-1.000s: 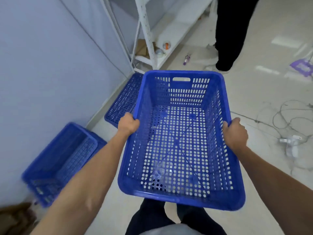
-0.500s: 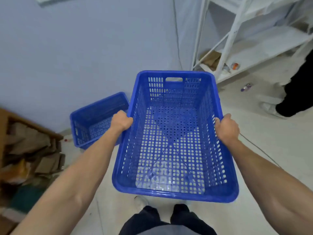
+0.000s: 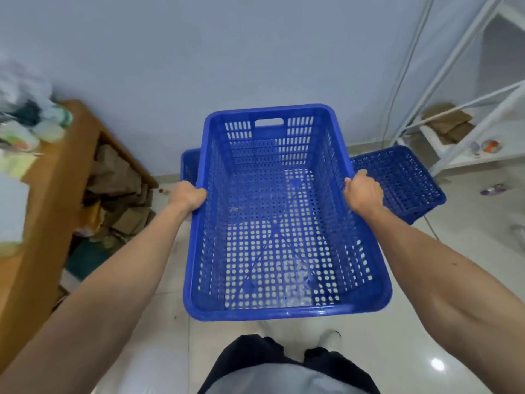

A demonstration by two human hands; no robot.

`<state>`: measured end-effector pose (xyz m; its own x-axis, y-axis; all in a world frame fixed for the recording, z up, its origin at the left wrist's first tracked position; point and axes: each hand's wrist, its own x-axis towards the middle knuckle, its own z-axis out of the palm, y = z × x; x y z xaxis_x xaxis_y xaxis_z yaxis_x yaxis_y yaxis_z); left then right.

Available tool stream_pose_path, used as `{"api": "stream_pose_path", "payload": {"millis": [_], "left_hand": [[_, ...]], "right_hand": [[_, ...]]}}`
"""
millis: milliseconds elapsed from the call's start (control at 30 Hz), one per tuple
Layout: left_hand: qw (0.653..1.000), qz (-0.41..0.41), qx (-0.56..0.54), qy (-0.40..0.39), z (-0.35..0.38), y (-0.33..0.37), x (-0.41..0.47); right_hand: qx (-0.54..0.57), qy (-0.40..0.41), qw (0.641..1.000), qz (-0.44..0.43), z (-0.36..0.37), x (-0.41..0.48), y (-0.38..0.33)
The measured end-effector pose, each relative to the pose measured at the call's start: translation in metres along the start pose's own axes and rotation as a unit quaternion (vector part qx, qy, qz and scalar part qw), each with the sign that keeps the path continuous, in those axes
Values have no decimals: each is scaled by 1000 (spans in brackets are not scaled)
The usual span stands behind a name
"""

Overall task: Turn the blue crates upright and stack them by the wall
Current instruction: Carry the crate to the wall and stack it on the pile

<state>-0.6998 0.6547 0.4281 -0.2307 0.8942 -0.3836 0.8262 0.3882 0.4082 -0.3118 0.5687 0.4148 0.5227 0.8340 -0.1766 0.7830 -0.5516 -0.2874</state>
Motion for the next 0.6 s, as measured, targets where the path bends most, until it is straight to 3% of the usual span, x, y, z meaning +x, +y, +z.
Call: {"api": "stream_pose_path", "payload": {"millis": [400,600], "left_hand": [[987,-136,-84,8,-41,-85,73],[968,-224,-112,10,-32,-88,124]], "right_hand": [[-36,-48,993,-98,37,78,-158],[-66,-101,980,-160,67,162,-222]]}}
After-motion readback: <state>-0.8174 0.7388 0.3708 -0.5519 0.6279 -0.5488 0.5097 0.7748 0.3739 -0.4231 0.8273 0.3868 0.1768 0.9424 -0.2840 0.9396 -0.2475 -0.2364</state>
